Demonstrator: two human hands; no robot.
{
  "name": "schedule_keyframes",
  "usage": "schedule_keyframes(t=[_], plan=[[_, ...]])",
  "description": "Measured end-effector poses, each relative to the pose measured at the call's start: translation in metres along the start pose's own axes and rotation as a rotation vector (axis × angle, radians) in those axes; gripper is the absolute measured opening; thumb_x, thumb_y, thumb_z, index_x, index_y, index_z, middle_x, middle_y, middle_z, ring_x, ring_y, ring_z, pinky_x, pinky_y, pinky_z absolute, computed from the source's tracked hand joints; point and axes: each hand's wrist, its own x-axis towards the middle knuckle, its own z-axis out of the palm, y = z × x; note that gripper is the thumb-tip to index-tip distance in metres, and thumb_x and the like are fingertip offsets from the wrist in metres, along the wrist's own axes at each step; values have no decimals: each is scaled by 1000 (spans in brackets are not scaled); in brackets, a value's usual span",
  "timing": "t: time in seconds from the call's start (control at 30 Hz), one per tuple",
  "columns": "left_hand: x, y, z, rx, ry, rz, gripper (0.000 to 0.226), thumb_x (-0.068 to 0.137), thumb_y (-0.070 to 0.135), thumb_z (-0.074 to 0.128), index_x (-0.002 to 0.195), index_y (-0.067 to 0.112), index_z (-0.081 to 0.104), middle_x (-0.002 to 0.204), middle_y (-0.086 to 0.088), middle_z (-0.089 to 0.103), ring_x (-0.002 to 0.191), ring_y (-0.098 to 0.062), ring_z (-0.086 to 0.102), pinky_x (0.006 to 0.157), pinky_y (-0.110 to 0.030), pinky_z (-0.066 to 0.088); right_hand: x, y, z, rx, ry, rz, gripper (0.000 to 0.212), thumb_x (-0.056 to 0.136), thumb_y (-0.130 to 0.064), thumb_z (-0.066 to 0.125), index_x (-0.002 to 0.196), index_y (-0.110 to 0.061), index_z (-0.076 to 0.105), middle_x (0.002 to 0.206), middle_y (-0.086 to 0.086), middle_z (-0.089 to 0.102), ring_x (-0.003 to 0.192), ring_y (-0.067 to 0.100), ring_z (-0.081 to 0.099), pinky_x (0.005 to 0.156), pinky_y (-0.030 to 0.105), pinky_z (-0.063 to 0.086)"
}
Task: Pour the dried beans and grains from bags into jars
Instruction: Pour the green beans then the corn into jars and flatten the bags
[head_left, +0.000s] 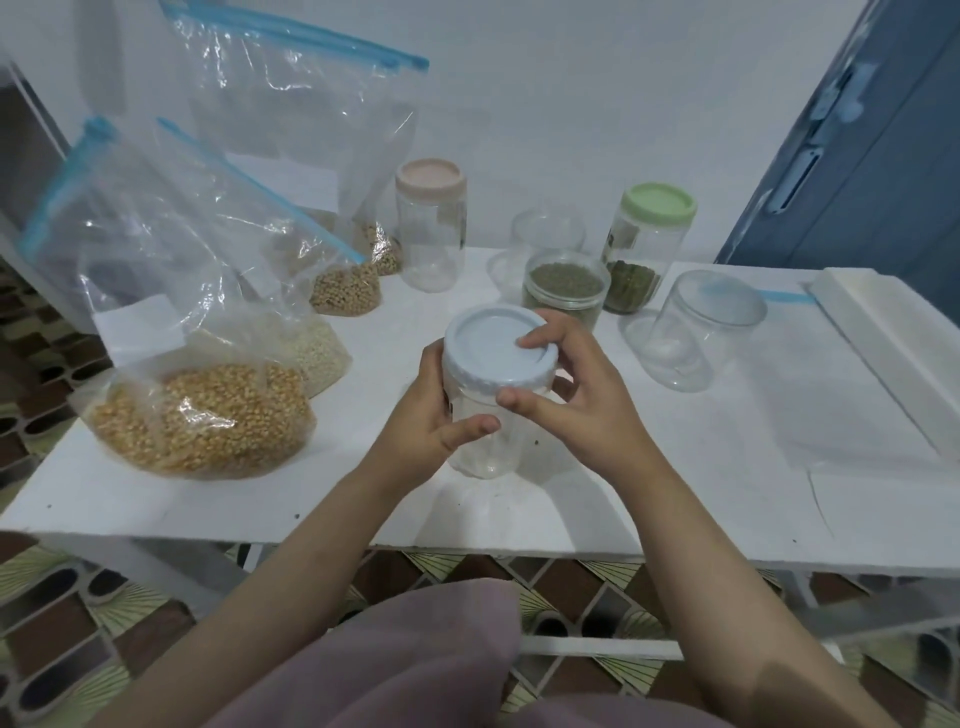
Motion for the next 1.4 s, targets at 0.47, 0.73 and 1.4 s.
schedule_keyframes(t=[0.47, 0.73, 1.4], plan=[[5, -3, -5, -41, -78, -9, 95, 65, 72, 73, 137, 33, 26, 142, 6, 41, 136, -5, 40, 109, -22, 36, -6, 19, -6, 377, 55, 196, 62, 84, -52, 70, 137, -48, 38, 151, 4, 42, 138, 17, 44, 101, 31, 45], [7, -6, -3, -35, -74, -2, 93, 67, 71, 73, 137, 31, 26, 141, 6, 44, 135, -7, 43, 108, -26, 39, 1, 13, 5, 100, -9, 113, 80, 74, -76, 62, 143, -48, 33, 145, -12, 42, 132, 3, 45, 104, 27, 45], [5, -3, -3, 23, -45, -53, 94, 61, 76, 73, 135, 38, 27, 140, 17, 44, 135, -2, 41, 111, -29, 37, -5, 14, 1, 21, 93, 73, 39, 102, -44, 37, 137, -28, 37, 135, -24, 44, 133, 10, 45, 107, 54, 43]])
